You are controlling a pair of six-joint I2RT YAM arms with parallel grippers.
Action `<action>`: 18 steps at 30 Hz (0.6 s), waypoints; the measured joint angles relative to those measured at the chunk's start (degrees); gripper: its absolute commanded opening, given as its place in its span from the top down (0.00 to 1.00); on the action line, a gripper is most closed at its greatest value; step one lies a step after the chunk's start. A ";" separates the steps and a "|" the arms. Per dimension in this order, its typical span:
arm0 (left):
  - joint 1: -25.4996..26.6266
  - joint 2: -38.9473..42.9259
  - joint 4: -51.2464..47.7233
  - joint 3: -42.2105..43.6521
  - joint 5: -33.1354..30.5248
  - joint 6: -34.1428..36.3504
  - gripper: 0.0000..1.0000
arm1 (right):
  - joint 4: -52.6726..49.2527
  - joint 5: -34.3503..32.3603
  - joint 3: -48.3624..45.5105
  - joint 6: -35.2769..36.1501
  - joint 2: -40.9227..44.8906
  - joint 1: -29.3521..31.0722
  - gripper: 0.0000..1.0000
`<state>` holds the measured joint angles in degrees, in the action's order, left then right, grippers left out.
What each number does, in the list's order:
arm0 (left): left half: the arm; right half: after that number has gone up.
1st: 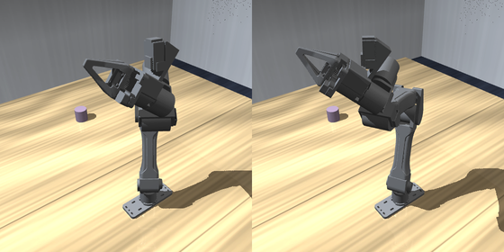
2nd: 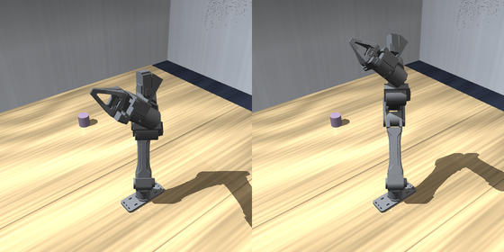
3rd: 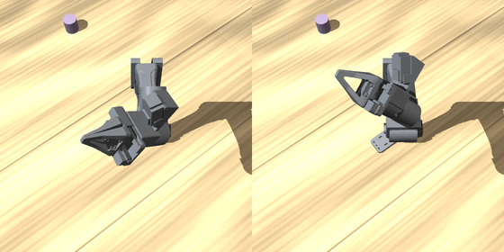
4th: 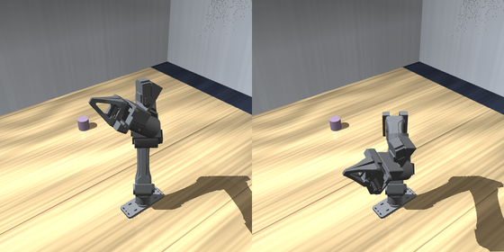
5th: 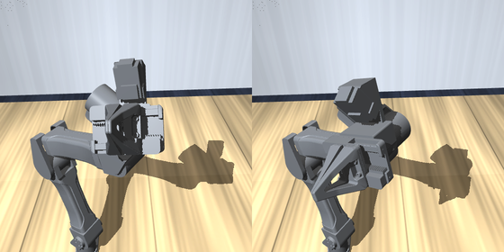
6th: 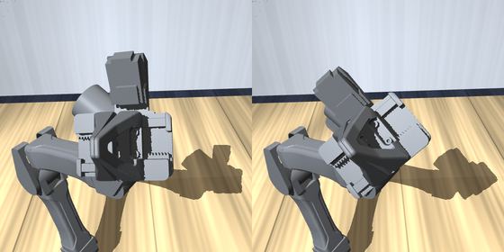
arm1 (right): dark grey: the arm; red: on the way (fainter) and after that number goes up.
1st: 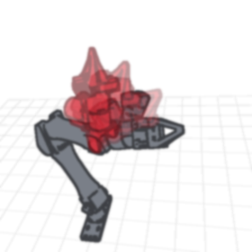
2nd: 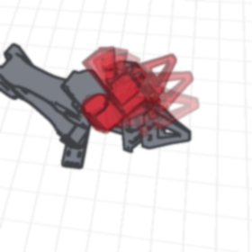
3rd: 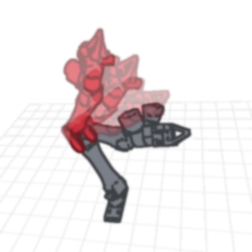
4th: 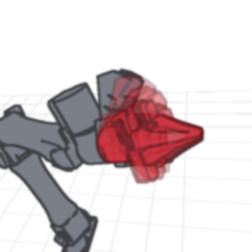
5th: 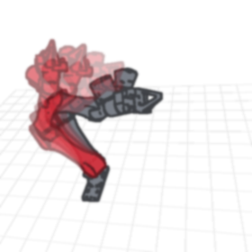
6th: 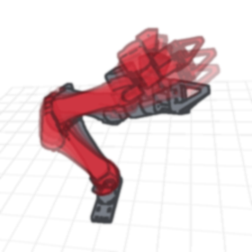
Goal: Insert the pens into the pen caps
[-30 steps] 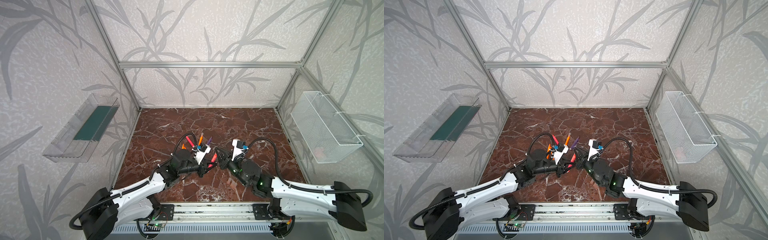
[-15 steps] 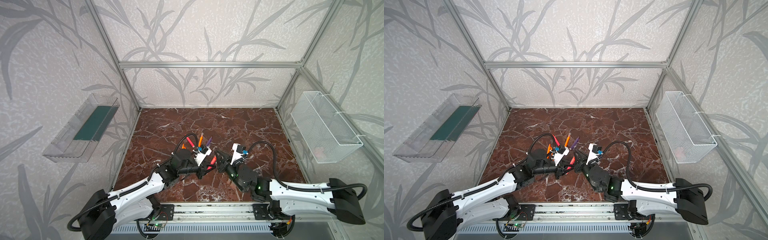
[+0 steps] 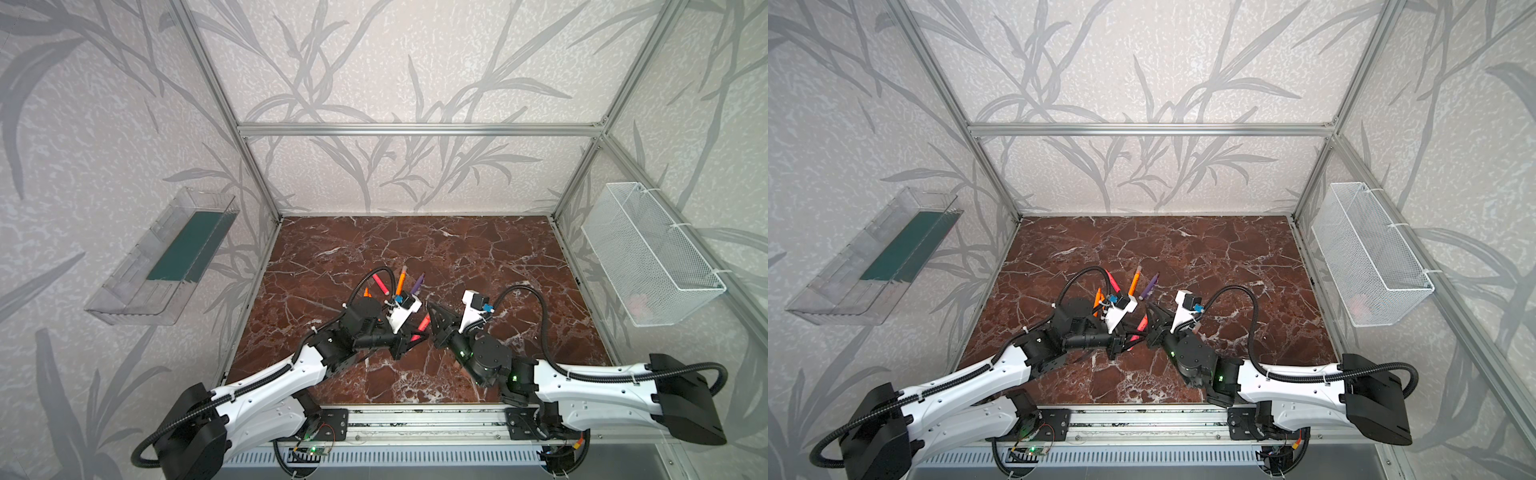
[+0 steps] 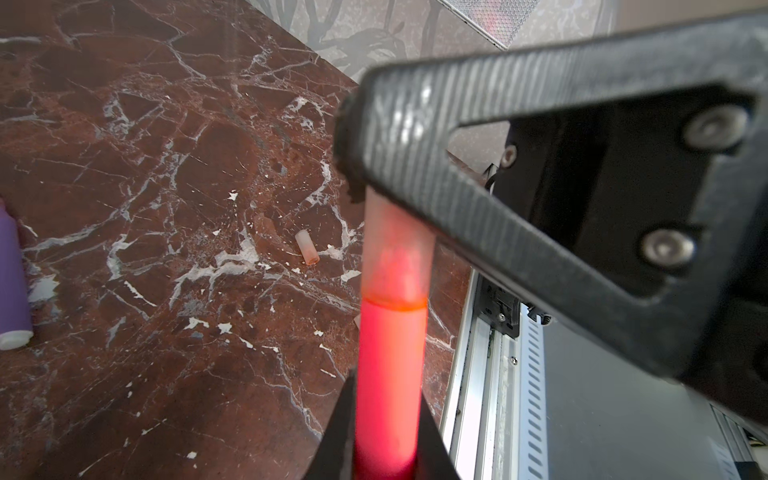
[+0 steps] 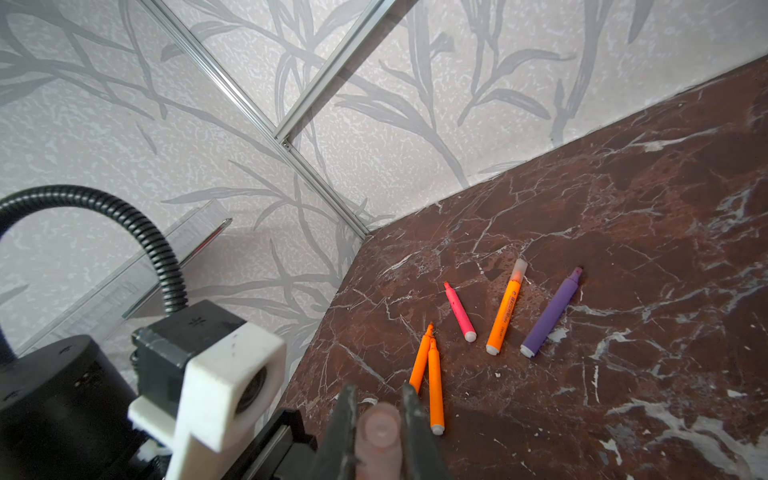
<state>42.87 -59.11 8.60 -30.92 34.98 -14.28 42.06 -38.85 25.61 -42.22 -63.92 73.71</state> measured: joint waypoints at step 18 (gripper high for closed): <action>-8.76 -5.01 13.77 -1.51 -11.54 -6.19 1.00 | -20.55 2.45 -0.13 4.79 12.74 5.18 0.18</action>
<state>34.11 -64.12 22.37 -32.42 23.44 -20.47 21.52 -36.40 25.47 -37.43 -51.18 78.89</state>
